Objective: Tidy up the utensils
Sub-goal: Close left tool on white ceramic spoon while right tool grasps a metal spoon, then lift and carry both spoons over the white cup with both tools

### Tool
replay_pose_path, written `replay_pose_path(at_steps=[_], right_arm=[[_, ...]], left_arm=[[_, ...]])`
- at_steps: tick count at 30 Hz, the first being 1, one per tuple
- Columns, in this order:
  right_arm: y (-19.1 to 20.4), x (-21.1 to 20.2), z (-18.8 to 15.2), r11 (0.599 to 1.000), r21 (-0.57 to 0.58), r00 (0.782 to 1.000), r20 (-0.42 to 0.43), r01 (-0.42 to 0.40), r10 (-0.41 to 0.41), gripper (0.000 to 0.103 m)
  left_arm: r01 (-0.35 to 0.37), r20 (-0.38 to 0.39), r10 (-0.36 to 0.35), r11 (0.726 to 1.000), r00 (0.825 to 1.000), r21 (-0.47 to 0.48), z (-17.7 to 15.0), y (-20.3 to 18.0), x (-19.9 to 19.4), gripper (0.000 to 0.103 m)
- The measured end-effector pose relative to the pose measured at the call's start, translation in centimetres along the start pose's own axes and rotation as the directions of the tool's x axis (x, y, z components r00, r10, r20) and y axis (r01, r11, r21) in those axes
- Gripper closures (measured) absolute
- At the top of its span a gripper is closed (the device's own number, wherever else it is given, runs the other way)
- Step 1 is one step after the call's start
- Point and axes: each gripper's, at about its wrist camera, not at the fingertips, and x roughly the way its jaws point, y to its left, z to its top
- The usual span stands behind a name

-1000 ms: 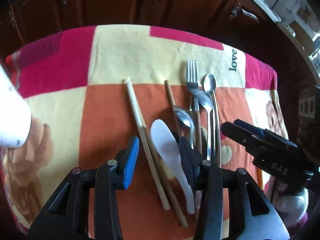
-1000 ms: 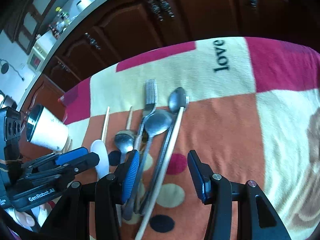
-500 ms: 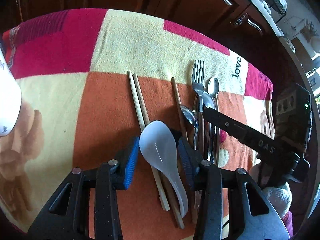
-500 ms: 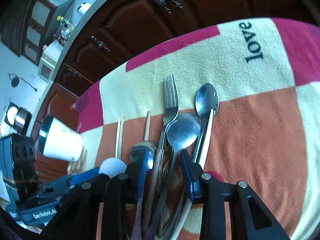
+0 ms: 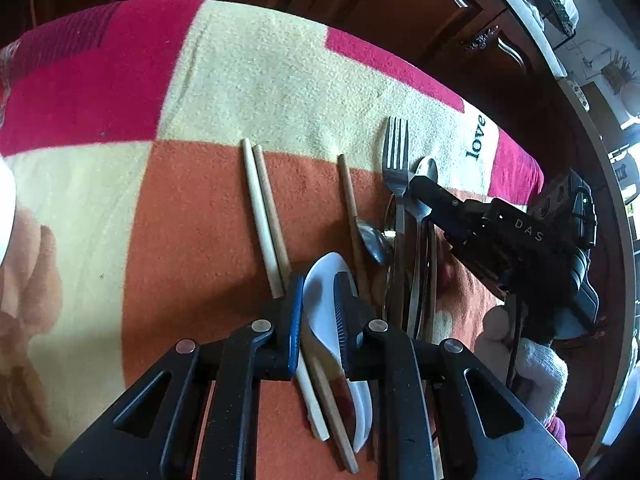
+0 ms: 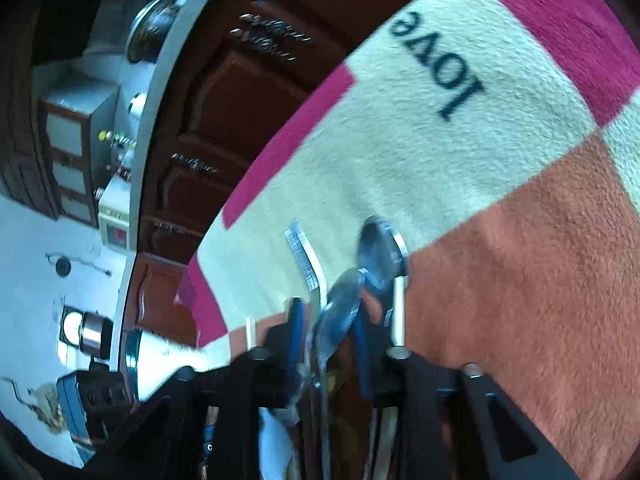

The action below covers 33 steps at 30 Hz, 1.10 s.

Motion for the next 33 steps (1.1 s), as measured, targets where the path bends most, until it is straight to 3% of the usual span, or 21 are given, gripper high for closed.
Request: replay_pose_path(at_steps=[3, 5, 10, 21, 29, 33], right_arm=[[0.0, -0.5, -0.3, 1.000, -0.008, 1.000, 0.012, -0.018, 0.018, 0.096], [0.4, -1.2, -0.7, 0.999, -0.031, 1.000, 0.023, -0.018, 0.018, 0.098], [1.4, -3.1, -1.5, 0.995, -0.095, 1.000, 0.021, -0.021, 0.023, 0.099], [6.8, -7.9, -3.6, 0.975, -0.211, 0.995, 0.056, -0.064, 0.077, 0.101], [16.4, -7.7, -5.4, 0.924, -0.347, 0.985, 0.009, -0.160, 0.174, 0.101], [21.6, -5.6, -6.2, 0.895, -0.382, 0.970, -0.021, -0.232, 0.243, 0.101]], left_arm=[[0.007, -0.018, -0.006, 1.000, 1.000, 0.023, 0.1, -0.6, 0.9, 0.089], [0.008, -0.029, -0.007, 0.999, 1.000, 0.050, -0.1, -1.2, 1.5, 0.096], [0.008, 0.018, -0.009, 0.999, 1.000, 0.053, -0.4, -1.1, 0.5, 0.098], [0.042, 0.150, -0.056, 0.995, 0.987, 0.092, -1.5, -0.4, -7.6, 0.098], [0.033, 0.286, -0.056, 0.996, 0.956, 0.086, -1.2, 2.3, -16.4, 0.099], [-0.029, 0.396, 0.009, 0.999, 0.918, 0.046, 1.0, 6.3, -22.1, 0.098]])
